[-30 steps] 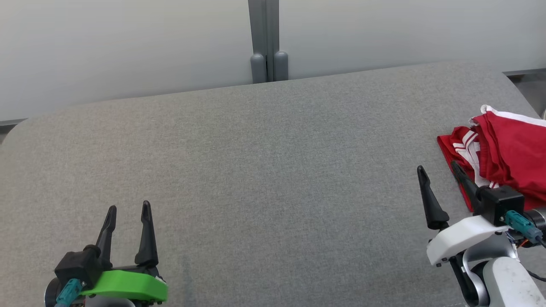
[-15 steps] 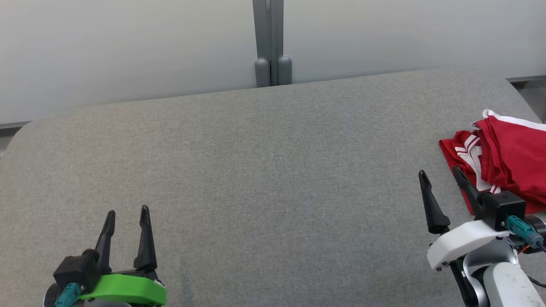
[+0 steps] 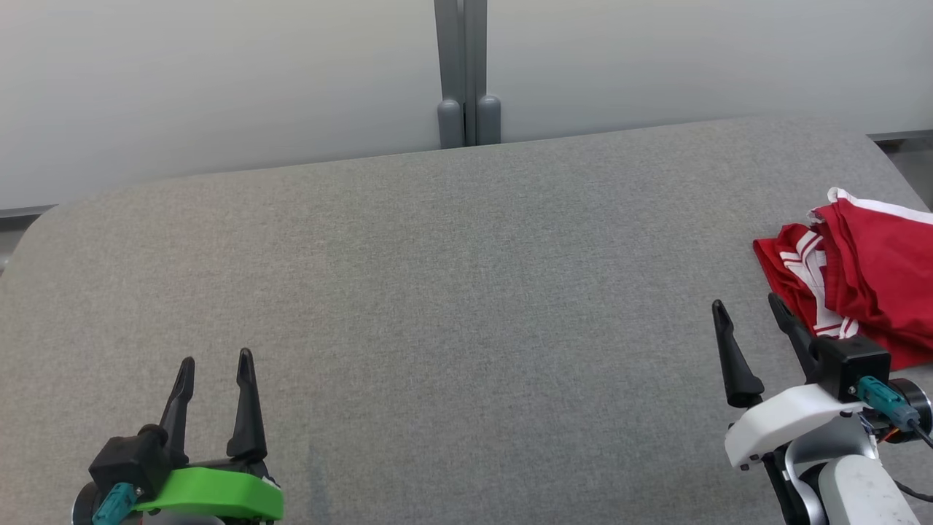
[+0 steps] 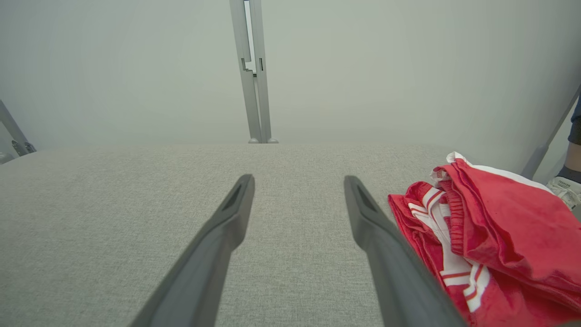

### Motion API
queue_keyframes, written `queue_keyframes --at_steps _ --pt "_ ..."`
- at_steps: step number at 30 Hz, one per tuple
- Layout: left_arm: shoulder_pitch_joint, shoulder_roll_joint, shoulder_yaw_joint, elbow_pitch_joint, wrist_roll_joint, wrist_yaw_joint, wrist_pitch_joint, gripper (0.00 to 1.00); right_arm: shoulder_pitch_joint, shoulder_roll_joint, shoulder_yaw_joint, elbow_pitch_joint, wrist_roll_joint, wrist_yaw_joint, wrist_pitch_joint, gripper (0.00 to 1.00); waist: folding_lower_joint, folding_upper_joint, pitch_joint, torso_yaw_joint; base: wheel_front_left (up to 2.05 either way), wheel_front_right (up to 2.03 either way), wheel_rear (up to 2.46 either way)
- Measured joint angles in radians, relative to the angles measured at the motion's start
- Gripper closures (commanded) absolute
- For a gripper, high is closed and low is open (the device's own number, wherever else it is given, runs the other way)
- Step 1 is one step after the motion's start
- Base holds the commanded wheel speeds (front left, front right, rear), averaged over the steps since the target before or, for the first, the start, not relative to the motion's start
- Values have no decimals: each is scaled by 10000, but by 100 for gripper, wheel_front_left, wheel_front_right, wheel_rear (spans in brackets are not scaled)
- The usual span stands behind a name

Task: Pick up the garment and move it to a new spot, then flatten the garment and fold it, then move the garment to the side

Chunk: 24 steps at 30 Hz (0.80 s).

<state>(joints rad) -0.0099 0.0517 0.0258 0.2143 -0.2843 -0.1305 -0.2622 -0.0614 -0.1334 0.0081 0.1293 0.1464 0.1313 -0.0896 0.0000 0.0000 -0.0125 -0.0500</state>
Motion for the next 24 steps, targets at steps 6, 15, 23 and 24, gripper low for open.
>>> queue_keyframes --at_steps 6,15,23,24 --pt "47 -58 -23 433 -65 0 59 100 231 142 38 430 12 2 15 100 0 0 7 17 0 0 0" --pt "55 -88 31 614 -1336 0 464 100 365 267 -73 694 1415 2 259 100 0 0 17 48 0 0 0" --pt "37 -88 107 594 -2646 0 800 100 343 314 -186 723 2863 2 441 100 0 0 26 78 0 0 0" --pt "35 -88 119 589 -2819 0 865 100 340 326 -198 731 3037 2 447 100 0 0 27 82 0 0 0"
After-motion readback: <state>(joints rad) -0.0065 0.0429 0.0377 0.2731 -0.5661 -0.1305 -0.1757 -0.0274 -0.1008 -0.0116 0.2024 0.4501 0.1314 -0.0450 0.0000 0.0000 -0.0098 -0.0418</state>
